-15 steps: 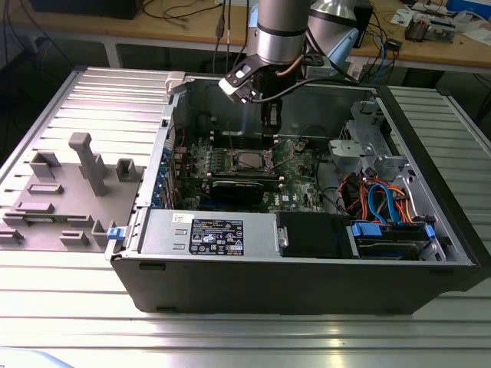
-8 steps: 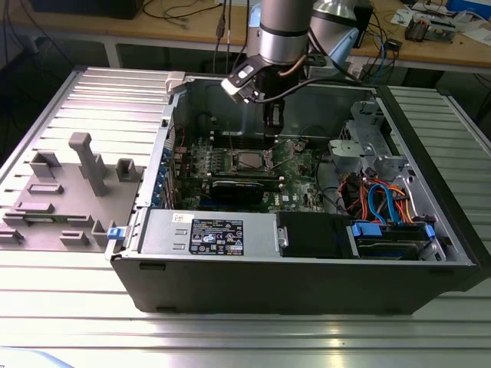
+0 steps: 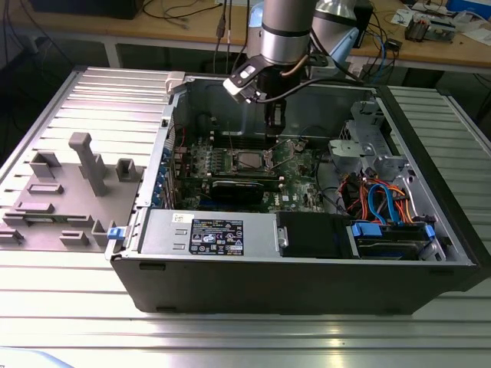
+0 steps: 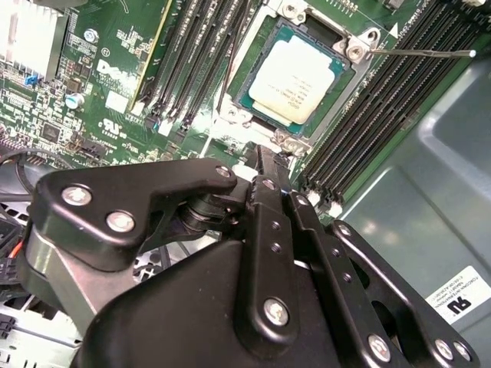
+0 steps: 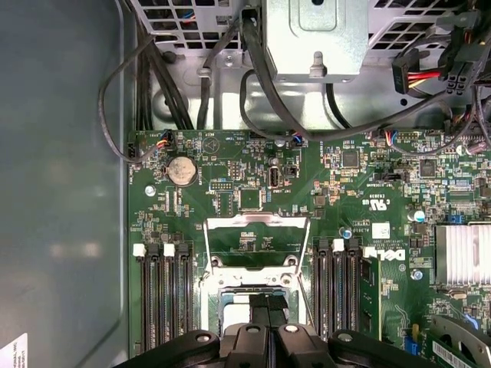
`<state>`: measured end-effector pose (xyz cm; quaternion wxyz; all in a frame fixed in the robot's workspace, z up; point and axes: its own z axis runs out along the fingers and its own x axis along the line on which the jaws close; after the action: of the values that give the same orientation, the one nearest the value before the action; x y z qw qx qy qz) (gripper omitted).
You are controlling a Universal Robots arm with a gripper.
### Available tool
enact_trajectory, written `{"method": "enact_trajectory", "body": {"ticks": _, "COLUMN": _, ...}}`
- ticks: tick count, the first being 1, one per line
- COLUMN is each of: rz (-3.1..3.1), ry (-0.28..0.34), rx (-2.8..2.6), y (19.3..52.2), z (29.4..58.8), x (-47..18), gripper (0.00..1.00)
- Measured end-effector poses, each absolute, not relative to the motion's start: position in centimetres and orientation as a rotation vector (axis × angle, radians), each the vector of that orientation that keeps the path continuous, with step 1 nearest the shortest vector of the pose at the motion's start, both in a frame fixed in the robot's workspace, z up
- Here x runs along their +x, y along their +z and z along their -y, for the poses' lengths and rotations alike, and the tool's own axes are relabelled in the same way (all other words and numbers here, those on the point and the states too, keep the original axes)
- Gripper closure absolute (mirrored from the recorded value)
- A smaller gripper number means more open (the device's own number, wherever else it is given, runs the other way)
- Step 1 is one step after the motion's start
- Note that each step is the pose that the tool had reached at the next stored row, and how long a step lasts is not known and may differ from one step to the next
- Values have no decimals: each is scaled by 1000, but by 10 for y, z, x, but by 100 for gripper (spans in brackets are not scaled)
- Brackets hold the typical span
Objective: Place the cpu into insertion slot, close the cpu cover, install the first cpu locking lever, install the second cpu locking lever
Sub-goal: 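Close the cpu cover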
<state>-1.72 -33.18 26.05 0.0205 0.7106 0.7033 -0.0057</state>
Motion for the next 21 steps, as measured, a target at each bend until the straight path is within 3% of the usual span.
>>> {"method": "enact_trajectory", "body": {"ticks": 21, "rz": -2181, "ry": -18, "rx": 2204, "y": 260, "z": 332, "x": -14, "gripper": 89}}
